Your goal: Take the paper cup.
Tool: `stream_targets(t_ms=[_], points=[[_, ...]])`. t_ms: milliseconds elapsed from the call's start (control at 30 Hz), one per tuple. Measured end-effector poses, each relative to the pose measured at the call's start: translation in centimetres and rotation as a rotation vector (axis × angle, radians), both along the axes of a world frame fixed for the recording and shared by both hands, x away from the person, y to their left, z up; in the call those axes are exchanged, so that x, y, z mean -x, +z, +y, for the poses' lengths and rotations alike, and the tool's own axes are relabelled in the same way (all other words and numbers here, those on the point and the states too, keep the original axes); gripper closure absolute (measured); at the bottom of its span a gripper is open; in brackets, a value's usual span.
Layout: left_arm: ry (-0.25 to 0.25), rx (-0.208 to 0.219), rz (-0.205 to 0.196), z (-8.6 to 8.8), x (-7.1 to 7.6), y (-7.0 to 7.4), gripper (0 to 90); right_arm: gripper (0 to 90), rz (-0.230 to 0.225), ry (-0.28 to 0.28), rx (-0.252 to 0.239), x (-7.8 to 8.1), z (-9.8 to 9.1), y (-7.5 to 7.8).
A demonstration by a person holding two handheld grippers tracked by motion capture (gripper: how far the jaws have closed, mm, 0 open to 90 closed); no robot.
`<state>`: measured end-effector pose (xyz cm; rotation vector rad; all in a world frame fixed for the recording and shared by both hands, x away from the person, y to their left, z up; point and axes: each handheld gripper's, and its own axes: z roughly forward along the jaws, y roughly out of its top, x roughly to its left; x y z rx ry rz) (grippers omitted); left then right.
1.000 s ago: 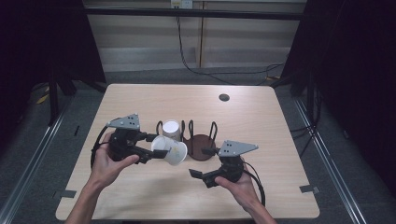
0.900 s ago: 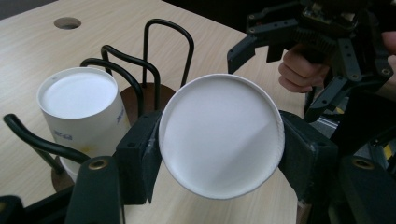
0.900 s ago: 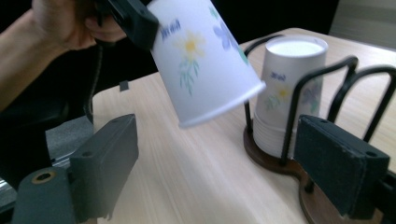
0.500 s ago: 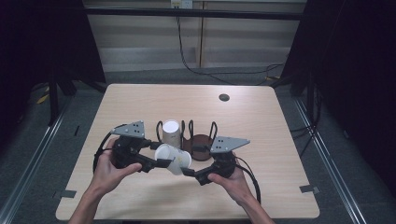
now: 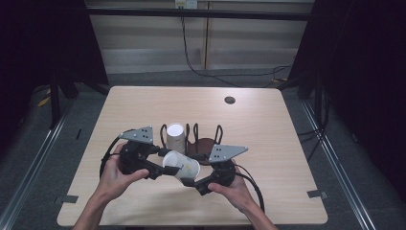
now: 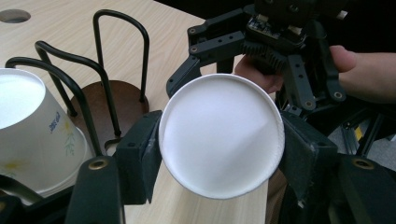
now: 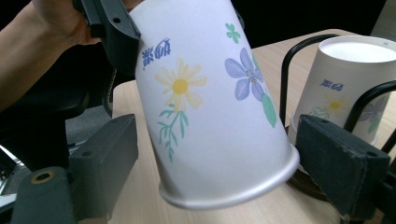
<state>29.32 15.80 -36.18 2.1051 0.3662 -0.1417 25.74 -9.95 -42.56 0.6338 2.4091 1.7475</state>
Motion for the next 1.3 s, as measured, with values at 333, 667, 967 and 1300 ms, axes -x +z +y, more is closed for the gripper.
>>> stream_targets(t_ms=[333, 667, 967, 1300], points=[[-0.008, 0.013, 0.008, -0.01, 0.10, 0.15, 36.5, 14.2, -0.009, 0.016, -0.010, 0.04, 0.08, -0.50], [-0.024, 0.033, 0.032, 0.28, -0.08, 0.17, 36.4, 20.4, -0.017, 0.029, -0.006, 0.18, 0.10, -0.51], [-0.015, 0.028, 0.021, 0.42, -0.21, -0.08, 34.2, 23.7, -0.031, 0.025, -0.015, 0.24, -0.20, -0.23], [-0.040, 0.013, 0.022, -0.05, -0.08, -0.29, 23.4, 25.9, -0.036, 0.030, -0.008, 0.34, -0.30, -0.07]])
